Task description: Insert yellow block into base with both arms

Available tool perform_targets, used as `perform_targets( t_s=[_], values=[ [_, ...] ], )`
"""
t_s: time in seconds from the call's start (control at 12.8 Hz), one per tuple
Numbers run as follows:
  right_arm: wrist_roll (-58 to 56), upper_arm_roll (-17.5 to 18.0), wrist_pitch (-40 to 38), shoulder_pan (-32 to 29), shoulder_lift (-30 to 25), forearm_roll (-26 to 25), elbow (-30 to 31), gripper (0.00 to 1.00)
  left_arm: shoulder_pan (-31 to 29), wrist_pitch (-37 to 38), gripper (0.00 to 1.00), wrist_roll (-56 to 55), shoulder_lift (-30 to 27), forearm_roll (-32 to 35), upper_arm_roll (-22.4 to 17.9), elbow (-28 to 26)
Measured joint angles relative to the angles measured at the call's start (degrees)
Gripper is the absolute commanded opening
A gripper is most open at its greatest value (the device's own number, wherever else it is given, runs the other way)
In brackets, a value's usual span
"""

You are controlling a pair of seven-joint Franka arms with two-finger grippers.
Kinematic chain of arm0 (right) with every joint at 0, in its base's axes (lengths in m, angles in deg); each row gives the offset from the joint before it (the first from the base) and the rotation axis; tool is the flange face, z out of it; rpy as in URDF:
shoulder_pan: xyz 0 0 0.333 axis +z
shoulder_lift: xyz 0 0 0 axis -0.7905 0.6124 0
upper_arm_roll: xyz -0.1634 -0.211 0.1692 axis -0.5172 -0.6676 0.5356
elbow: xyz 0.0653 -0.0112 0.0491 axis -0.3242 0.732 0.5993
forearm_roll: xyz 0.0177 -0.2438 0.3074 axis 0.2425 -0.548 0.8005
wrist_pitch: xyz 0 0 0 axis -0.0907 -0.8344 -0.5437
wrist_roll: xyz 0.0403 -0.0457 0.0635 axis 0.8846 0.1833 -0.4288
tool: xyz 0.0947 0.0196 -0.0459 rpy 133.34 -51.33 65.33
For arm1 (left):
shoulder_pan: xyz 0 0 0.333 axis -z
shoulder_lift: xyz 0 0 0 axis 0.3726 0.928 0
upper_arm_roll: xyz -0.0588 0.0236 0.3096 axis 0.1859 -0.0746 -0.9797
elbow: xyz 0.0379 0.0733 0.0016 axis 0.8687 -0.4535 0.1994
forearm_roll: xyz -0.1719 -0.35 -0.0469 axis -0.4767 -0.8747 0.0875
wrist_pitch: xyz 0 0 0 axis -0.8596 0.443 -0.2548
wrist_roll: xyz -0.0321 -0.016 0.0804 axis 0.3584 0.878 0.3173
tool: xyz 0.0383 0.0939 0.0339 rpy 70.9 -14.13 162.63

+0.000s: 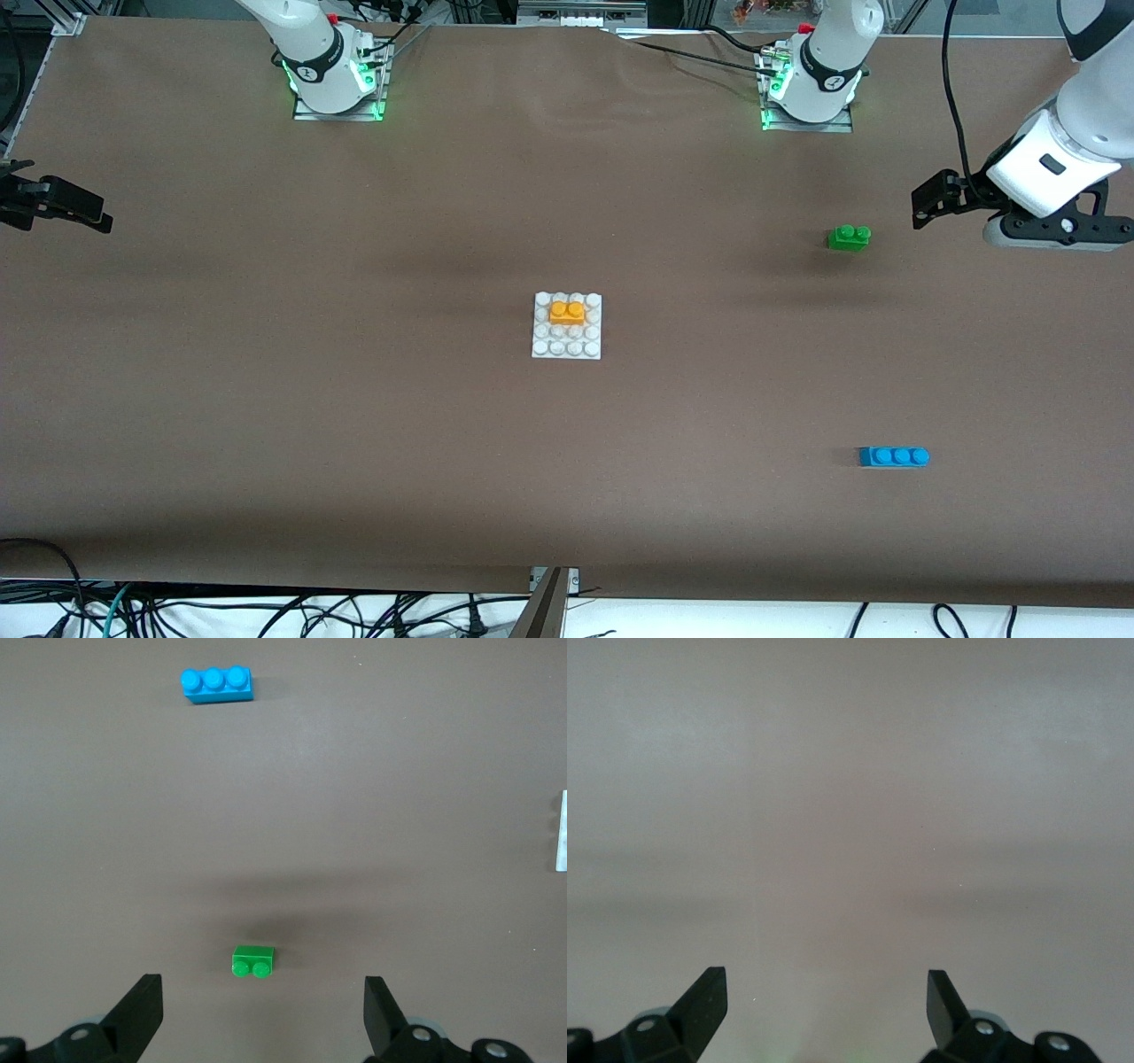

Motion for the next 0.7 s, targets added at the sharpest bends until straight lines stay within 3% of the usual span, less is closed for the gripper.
perform_targets(
  t_s=[0.7],
  values=[
    [0.0,0.0,0.0,0.0,0.0,0.0,-0.1,1.0,0.1,0.7,1.0,-2.4,-0.3,-0.7,-0.4,1.2]
  ],
)
